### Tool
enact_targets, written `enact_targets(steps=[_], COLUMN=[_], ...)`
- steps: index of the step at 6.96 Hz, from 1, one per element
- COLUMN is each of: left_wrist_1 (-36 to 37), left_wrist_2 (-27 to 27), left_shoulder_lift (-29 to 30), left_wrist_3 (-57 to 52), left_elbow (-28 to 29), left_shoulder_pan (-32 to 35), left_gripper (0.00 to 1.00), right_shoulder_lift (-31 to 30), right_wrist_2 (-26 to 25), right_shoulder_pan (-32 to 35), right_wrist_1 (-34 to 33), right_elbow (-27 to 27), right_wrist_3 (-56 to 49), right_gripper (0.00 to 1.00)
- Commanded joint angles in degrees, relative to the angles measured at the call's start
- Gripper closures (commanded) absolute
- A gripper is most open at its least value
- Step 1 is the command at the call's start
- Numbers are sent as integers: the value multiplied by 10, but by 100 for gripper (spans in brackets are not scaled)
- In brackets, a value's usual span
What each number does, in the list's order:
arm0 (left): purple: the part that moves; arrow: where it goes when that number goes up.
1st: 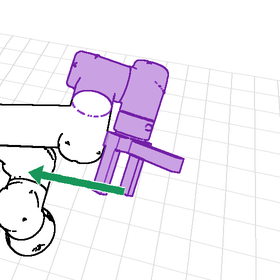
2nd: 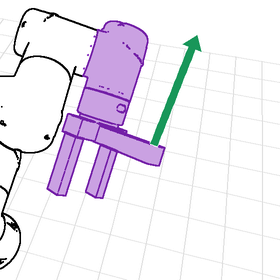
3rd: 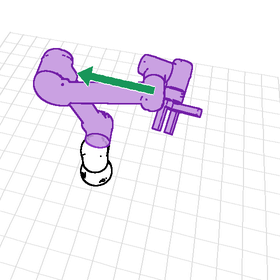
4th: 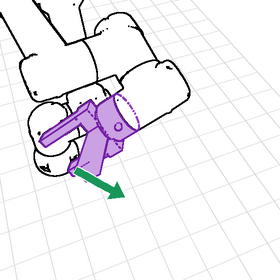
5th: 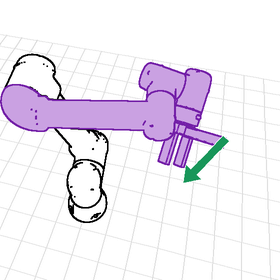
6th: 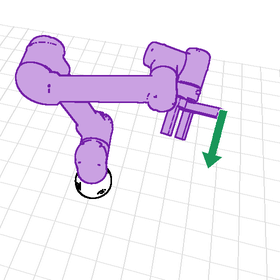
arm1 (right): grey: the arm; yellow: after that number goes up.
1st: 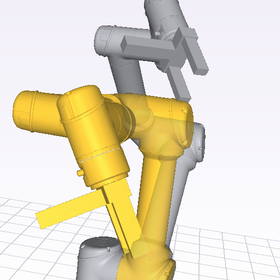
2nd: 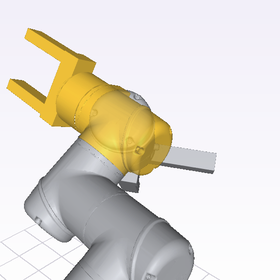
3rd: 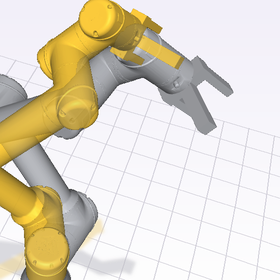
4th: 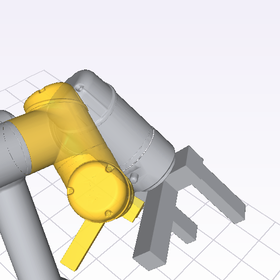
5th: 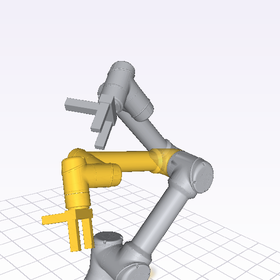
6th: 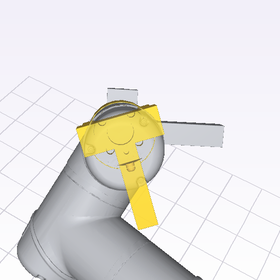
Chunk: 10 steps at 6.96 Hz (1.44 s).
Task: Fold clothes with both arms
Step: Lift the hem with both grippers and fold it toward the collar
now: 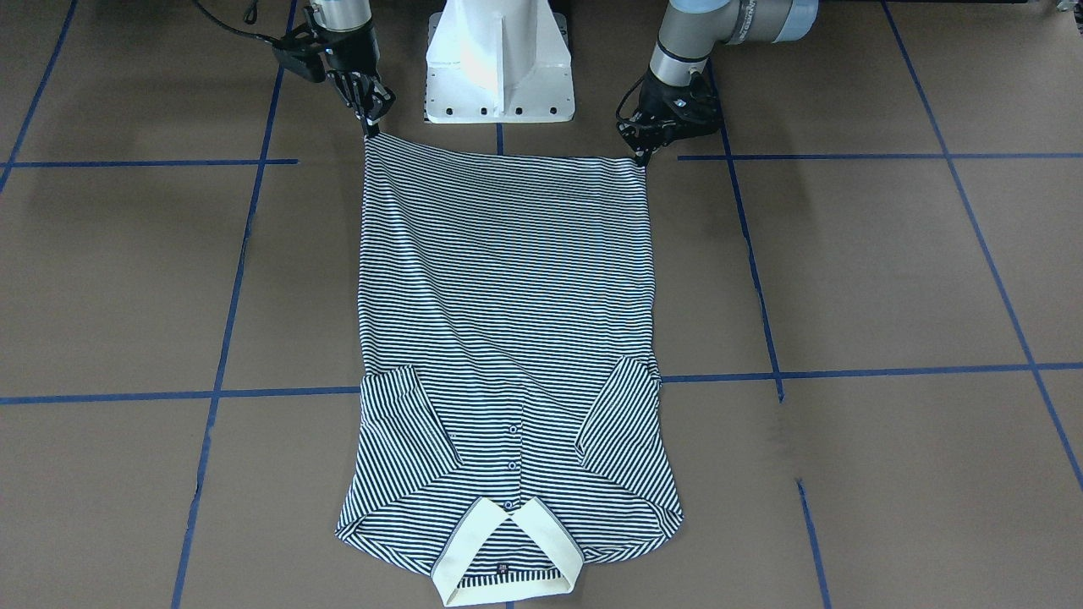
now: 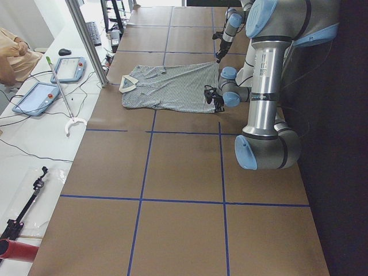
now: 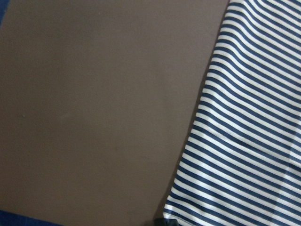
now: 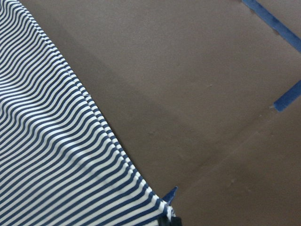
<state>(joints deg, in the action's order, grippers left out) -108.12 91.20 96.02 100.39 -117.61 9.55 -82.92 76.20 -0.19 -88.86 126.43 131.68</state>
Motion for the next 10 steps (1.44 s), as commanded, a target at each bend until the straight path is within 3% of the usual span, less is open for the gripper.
enact_targets(steps=[1,2,3,5,6,8,10], left_wrist_1=[66,134,157,159,161,171,165], left_wrist_2=[-1,-1,-1,-1,-1,-3,-1], left_shoulder_lift=[2,6,12,17,39,85,182], left_wrist_3=[54,83,111,116,114,50,-45], left_elbow=[-67,-121,-137,-139,-134,-112,23], left_shoulder_pan=[-46,-81,-95,-94,-68,30,130], left_gripper=[100,100,100,100,100,100,100], right_shoulder_lift=[-43,-81,-97,-96,-90,-11,99], right_wrist_2=[-1,-2,-2,-2,3,33,122], right_shoulder_pan=[-25,-43,-52,-30,11,109,239], right_wrist_1=[0,0,0,0,0,0,2], right_elbow=[44,77,96,120,123,70,-52], right_wrist_3=[1,1,1,-4,-18,-139,-260], right_gripper=[100,100,100,100,100,100,100])
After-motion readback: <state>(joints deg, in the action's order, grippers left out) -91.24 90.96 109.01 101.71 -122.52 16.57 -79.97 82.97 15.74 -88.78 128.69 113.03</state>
